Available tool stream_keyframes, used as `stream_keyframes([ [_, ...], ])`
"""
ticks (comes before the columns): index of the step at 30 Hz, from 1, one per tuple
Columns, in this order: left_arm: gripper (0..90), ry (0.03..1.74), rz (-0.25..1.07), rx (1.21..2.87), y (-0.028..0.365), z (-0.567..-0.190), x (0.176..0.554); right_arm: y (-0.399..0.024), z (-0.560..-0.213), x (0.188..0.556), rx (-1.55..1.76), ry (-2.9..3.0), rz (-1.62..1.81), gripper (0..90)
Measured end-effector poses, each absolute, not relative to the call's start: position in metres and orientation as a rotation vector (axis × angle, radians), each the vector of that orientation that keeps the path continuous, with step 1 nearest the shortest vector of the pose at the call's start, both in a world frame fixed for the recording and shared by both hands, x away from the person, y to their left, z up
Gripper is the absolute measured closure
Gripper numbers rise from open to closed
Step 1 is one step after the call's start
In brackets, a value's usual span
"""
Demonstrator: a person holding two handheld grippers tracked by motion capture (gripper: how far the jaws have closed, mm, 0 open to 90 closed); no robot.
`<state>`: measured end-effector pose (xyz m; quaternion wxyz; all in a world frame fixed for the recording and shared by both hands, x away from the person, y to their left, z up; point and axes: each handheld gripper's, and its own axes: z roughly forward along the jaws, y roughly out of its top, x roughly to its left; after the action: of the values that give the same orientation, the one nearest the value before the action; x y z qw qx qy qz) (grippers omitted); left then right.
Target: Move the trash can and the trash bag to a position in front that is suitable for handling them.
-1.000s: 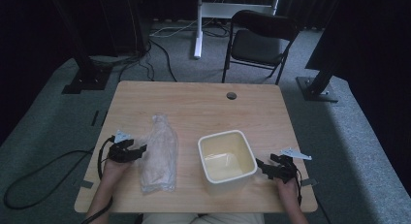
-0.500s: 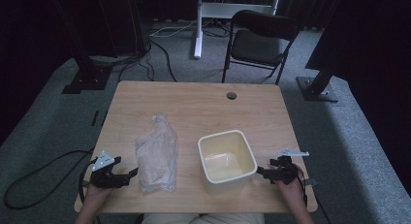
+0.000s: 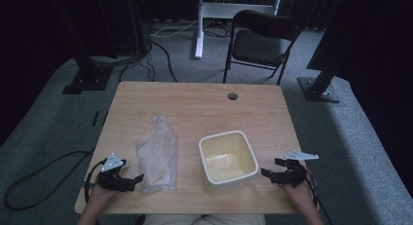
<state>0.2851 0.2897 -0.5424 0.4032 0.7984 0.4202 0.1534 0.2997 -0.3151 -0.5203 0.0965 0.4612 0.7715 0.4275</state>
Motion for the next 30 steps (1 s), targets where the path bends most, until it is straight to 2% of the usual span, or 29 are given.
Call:
stream_keyframes([
  [6, 0.2, 1.059, 0.370, 2.027, 0.288, -0.543, 0.286, -0.325, -0.512, 0.290, 1.367, 2.216, 1.327, 12.2],
  [16, 0.2, 1.045, 0.344, 2.053, 0.287, -0.543, 0.288, -0.325, -0.473, 0.289, 1.334, 2.100, 1.407, 13.4],
  [17, 0.2, 1.046, 0.342, 2.054, 0.286, -0.543, 0.288, -0.322, -0.460, 0.292, 1.317, 2.071, 1.425, 13.7],
  [25, 0.2, 1.039, 0.331, 2.075, 0.285, -0.544, 0.288, -0.308, -0.423, 0.296, 1.229, 2.059, 1.482, 13.8],
  [30, 0.2, 1.044, 0.327, 2.072, 0.285, -0.544, 0.288, -0.295, -0.400, 0.296, 1.172, 2.065, 1.523, 17.4],
])
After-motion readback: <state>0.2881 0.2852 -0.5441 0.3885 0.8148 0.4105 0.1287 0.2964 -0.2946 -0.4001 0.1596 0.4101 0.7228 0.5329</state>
